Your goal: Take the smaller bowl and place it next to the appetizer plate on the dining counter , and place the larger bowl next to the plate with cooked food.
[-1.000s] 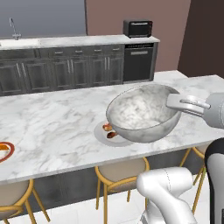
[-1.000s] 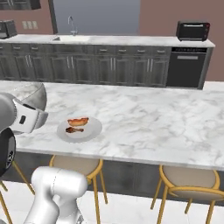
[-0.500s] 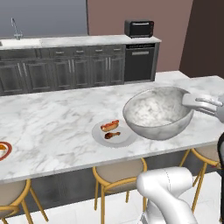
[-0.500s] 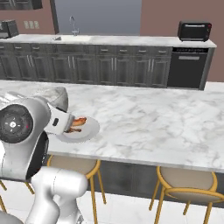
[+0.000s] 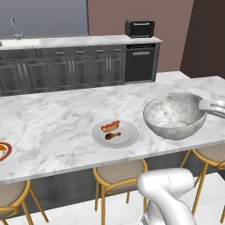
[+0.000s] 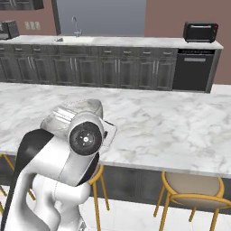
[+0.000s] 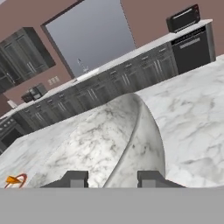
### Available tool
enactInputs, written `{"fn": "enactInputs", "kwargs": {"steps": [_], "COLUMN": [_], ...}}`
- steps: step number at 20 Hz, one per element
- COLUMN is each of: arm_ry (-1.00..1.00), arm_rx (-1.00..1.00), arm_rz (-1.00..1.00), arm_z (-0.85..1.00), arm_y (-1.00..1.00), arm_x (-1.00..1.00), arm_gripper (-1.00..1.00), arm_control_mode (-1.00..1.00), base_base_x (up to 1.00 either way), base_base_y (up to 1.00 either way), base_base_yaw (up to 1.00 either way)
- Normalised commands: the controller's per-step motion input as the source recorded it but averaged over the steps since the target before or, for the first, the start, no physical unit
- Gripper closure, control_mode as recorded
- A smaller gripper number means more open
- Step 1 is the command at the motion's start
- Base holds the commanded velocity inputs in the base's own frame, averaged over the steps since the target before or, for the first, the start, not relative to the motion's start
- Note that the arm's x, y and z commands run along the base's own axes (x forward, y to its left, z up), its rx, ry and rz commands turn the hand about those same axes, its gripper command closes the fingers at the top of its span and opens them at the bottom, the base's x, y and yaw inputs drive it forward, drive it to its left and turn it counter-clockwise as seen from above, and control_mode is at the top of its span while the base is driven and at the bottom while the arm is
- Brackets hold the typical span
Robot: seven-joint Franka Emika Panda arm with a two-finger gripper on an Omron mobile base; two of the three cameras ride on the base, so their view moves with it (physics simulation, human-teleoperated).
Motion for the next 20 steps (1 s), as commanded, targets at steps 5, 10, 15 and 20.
{"fn": "enactInputs", "kwargs": {"steps": [5, 10, 15, 20], "arm_ry": [0.00, 0.00, 0.05, 0.07], "arm_rx": [0.00, 0.00, 0.00, 0.00], "arm_rz": [0.00, 0.00, 0.00, 0.00], "arm_z": [-0.45, -0.35, -0.24, -0.21], "arm_y": [-0.52, -0.31, -0.06, 0.00], "arm_x": [0.75, 0.73, 0.66, 0.48], "arm_gripper": [1.00, 1.00, 1.00, 1.00], "arm_control_mode": [-1.00, -1.00, -1.00, -1.00], "base_base_x": [0.00, 0.00, 0.00, 0.00], "base_base_y": [0.00, 0.00, 0.00, 0.00], "base_base_yaw": [0.00, 0.00, 0.00, 0.00]}}
